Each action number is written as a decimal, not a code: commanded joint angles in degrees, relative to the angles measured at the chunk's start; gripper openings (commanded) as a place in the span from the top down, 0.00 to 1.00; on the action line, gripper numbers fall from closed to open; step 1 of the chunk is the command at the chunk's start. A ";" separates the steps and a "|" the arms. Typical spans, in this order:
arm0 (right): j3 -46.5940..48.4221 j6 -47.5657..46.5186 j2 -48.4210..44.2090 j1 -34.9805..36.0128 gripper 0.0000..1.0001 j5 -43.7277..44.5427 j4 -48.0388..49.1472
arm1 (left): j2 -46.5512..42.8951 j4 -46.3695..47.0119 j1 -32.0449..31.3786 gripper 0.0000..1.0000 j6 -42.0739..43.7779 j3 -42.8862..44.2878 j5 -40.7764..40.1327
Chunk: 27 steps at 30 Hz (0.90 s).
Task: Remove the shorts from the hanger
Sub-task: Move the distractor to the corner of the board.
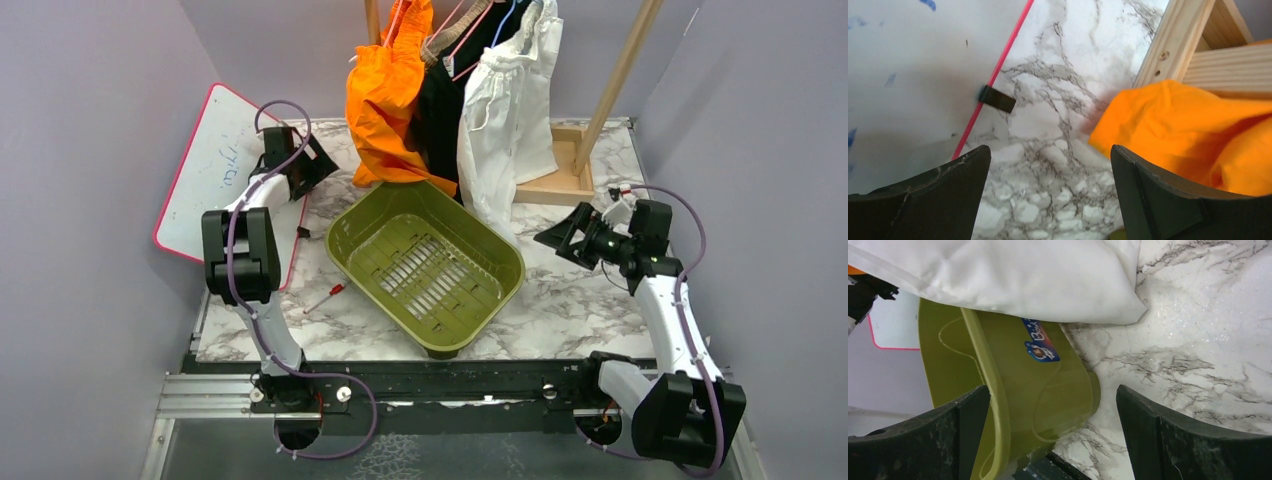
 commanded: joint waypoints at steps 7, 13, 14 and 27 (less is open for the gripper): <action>3.65 0.41 -6.38 0.11 0.01 -2.27 -8.32 | -24.59 -7.79 -0.55 0.06 9.67 -11.44 5.02; 1.76 1.42 -10.96 0.11 0.00 -3.73 -13.21 | -34.98 -7.62 -0.61 0.05 10.72 -20.41 13.75; 1.37 1.99 -12.06 0.11 0.00 -3.36 -13.45 | -36.11 -7.33 -0.67 0.04 10.65 -21.78 14.11; 1.14 6.12 -19.21 0.11 0.01 -4.56 -22.17 | -39.41 -6.70 -8.89 0.07 13.73 -28.10 26.28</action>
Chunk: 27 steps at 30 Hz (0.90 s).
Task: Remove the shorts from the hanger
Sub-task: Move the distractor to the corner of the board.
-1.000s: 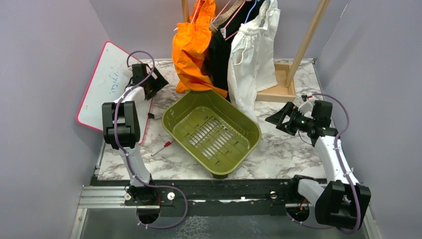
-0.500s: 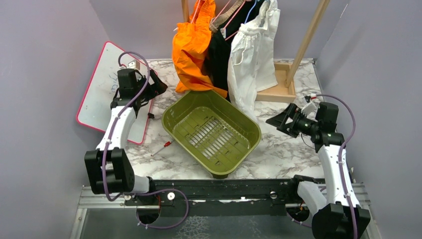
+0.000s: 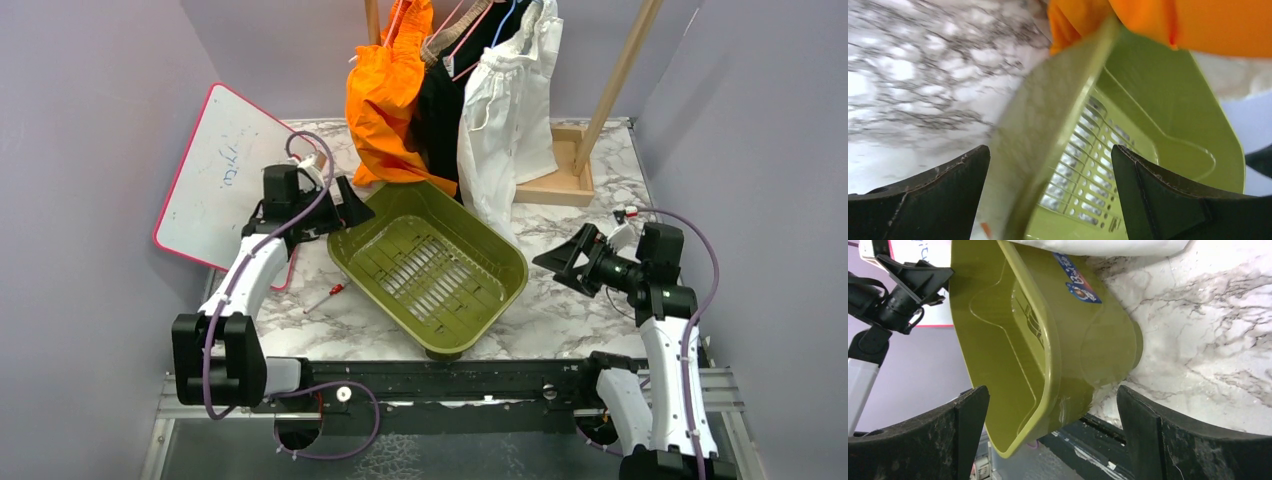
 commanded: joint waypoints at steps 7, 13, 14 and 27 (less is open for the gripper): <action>5.08 0.20 -2.52 0.11 0.01 3.62 -7.40 | -6.71 -1.89 -13.38 0.09 -2.31 -5.26 -5.18; -0.41 1.23 -3.27 0.11 0.01 2.27 -10.20 | -10.31 -4.63 -13.48 0.08 -1.76 -3.11 -8.39; -0.91 1.48 -3.54 0.06 0.01 1.78 -10.11 | -10.19 -4.75 -13.59 0.08 -2.10 -3.16 -7.29; 1.86 7.67 -2.08 0.11 0.01 -0.47 -7.95 | -11.57 -5.35 -14.24 0.08 -1.16 -7.78 -7.02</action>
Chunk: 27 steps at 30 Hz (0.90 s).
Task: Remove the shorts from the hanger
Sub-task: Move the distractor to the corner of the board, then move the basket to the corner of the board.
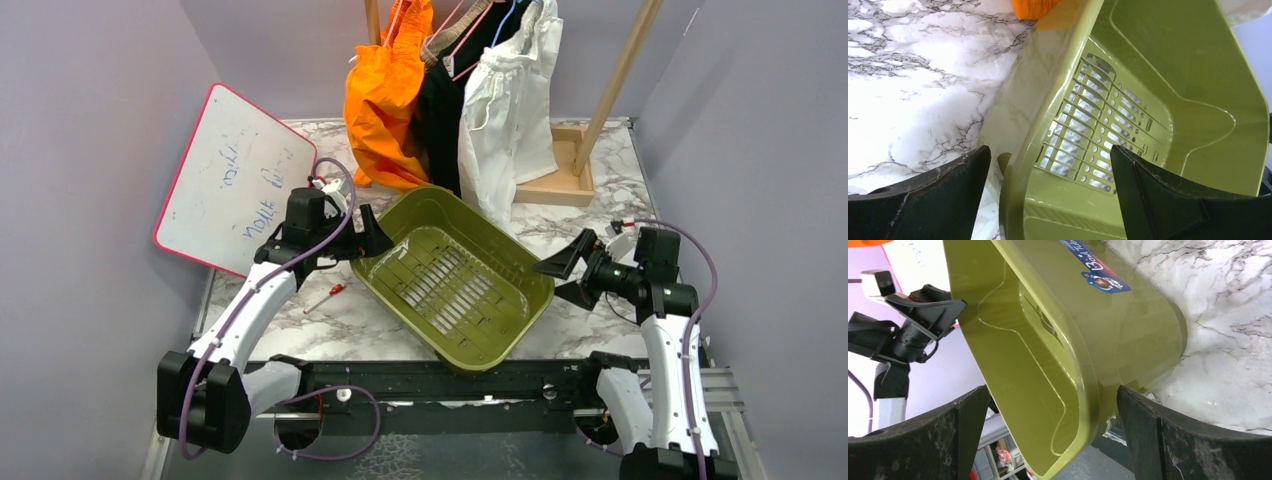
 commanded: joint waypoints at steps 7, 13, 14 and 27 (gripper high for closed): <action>4.11 0.85 -4.99 0.11 0.01 11.01 -9.46 | 0.03 -0.35 -0.28 0.08 1.50 0.74 -1.55; -4.88 4.03 -8.01 0.20 0.01 -1.21 -9.09 | 1.60 -0.35 -0.28 0.07 3.94 3.08 -1.78; -6.15 4.53 -8.35 0.26 0.01 -2.94 -8.06 | 1.85 -0.31 -0.28 0.06 4.54 3.47 -1.99; 3.38 8.70 8.28 1.62 0.01 -0.86 13.96 | 2.98 2.55 -6.51 0.12 3.78 1.19 8.46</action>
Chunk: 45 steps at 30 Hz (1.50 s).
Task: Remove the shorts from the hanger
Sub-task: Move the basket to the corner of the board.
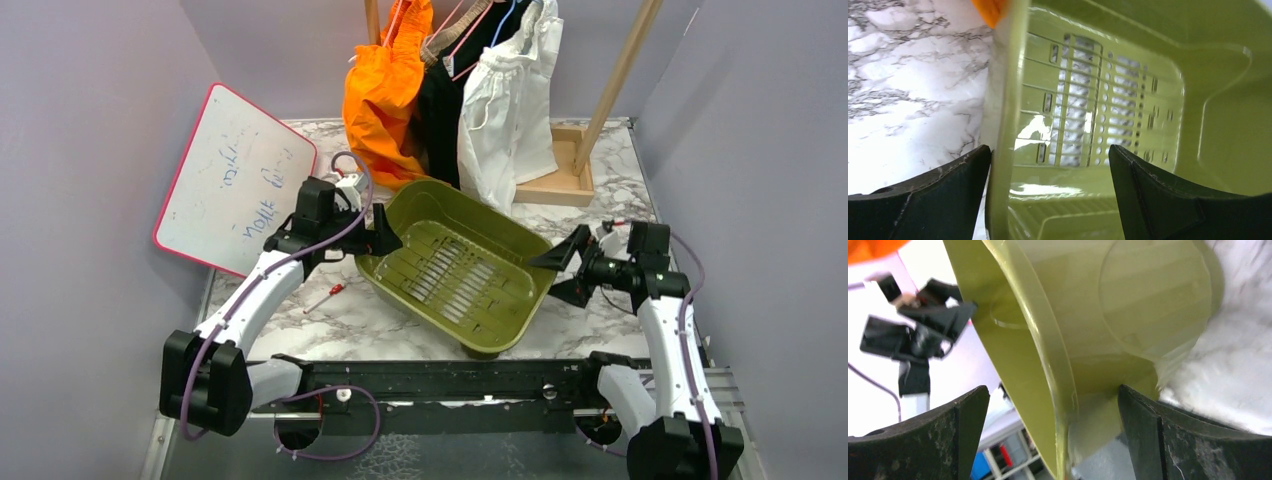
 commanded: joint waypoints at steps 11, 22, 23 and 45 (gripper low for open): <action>18.46 -2.06 14.85 0.14 0.01 45.22 7.71 | -2.47 13.40 -16.05 0.13 -14.38 -7.16 -1.01; 28.80 -12.50 11.24 0.14 0.01 46.90 1.62 | -5.61 7.38 -17.43 0.01 -8.52 -1.04 -21.83; 29.24 -12.86 10.78 0.14 0.01 45.52 1.51 | -4.15 7.20 -17.30 0.01 -7.60 0.04 -21.96; 33.94 -17.24 9.21 0.14 0.01 33.70 -2.61 | 26.23 33.81 -39.09 0.09 -27.36 11.06 -19.25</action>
